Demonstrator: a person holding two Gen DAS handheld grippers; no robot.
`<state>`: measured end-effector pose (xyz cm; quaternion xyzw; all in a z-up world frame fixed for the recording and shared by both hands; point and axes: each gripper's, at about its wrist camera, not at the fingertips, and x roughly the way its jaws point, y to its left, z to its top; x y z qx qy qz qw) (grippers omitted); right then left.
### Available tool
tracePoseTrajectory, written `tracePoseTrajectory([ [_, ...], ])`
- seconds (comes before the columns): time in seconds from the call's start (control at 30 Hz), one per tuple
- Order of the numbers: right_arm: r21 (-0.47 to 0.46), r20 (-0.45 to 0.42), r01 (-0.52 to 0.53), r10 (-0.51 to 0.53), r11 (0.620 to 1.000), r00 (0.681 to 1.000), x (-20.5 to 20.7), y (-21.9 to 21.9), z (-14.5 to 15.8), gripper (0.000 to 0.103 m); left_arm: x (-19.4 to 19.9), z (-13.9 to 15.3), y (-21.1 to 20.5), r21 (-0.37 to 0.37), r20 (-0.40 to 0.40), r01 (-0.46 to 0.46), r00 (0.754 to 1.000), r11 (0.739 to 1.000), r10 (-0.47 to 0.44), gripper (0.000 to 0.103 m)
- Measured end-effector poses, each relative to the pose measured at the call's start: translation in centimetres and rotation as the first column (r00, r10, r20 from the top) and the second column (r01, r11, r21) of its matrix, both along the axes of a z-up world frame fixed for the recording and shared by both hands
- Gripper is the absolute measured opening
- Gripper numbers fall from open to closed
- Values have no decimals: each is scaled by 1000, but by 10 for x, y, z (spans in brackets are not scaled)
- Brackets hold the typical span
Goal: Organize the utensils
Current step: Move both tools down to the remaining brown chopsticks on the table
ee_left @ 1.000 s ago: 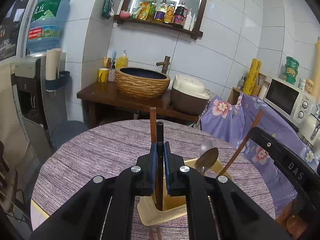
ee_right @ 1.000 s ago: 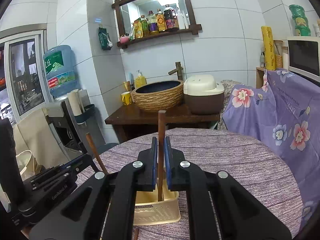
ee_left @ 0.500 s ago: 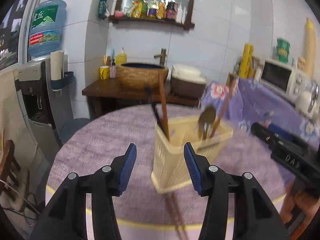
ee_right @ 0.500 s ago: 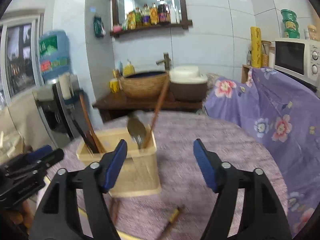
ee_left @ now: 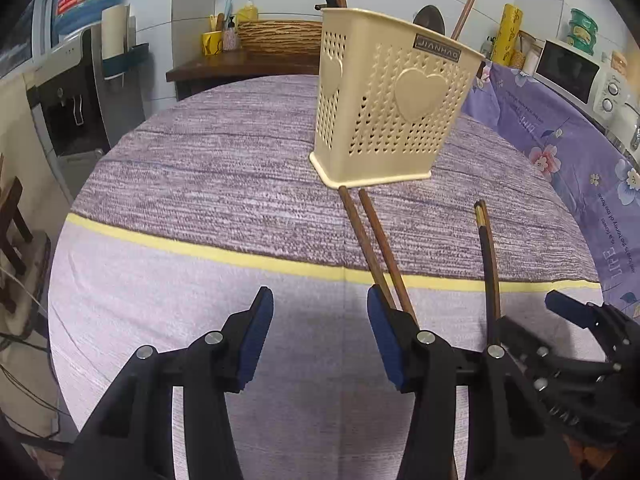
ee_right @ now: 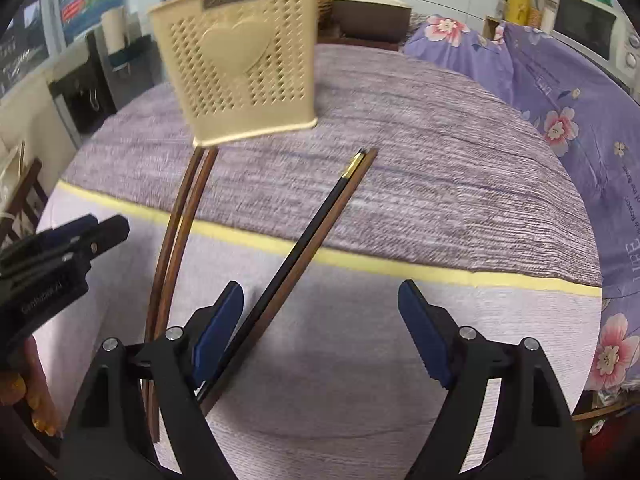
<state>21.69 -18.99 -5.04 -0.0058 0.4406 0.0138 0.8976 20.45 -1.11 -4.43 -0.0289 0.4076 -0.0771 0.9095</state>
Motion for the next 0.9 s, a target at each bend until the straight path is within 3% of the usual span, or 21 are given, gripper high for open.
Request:
tracePoseTrajectory([
  [0.3, -41, -34, -28, 27, 999, 999, -14, 4, -9, 83, -7, -4, -3, 2, -13, 4, 1000, 1000, -4, 50],
  [0.43, -102, -69, -21, 13, 995, 998, -25, -10, -3, 83, -11, -5, -5, 17, -16, 19, 1000, 1000, -18, 50],
  [0.67, -40, -13, 66, -67, 997, 998, -35, -45, 10, 83, -11, -4, -10, 5, -23, 24, 999, 1000, -24, 50],
  [0.9, -24, -39, 42, -43, 999, 998, -30, -34, 0, 83, -10, -6, -24, 5, -26, 45, 999, 999, -45, 50],
])
